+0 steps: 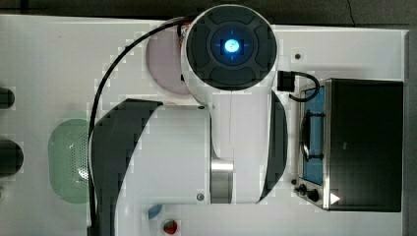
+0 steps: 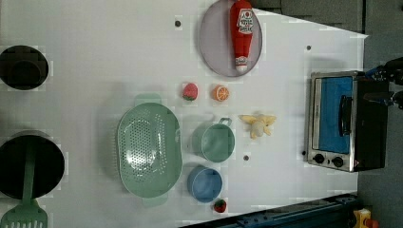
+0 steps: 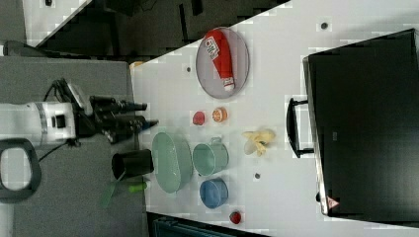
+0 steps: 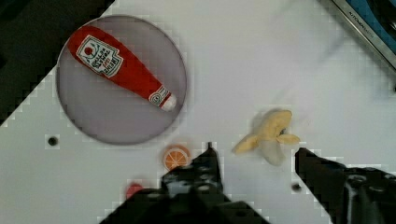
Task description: Pick banana from table and place on oven.
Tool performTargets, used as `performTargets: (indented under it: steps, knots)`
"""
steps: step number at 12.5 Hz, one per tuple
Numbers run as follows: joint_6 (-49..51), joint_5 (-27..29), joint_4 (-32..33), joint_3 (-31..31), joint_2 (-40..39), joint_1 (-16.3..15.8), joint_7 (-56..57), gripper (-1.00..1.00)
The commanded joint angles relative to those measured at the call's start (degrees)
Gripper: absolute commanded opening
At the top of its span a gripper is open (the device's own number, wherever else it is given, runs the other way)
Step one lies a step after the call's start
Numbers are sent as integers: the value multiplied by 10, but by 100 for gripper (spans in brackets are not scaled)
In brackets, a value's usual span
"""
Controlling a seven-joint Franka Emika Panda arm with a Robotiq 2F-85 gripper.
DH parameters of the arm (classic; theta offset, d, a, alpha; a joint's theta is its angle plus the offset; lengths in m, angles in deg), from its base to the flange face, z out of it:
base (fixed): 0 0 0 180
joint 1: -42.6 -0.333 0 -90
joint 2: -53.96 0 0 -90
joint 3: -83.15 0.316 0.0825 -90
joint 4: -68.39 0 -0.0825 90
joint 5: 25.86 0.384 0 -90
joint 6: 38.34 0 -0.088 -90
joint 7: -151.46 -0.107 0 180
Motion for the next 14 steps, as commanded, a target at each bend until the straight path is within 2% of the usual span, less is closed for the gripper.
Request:
performTargets:
  steps: [1, 3, 8, 14]
  knots:
    - [78, -5, 121, -24, 221, 15, 15, 59]
    - [78, -5, 121, -24, 220, 15, 15, 99]
    - [64, -5, 155, -23, 189, 15, 15, 100]
    - [-153, -5, 250, -23, 79, 15, 16, 100]
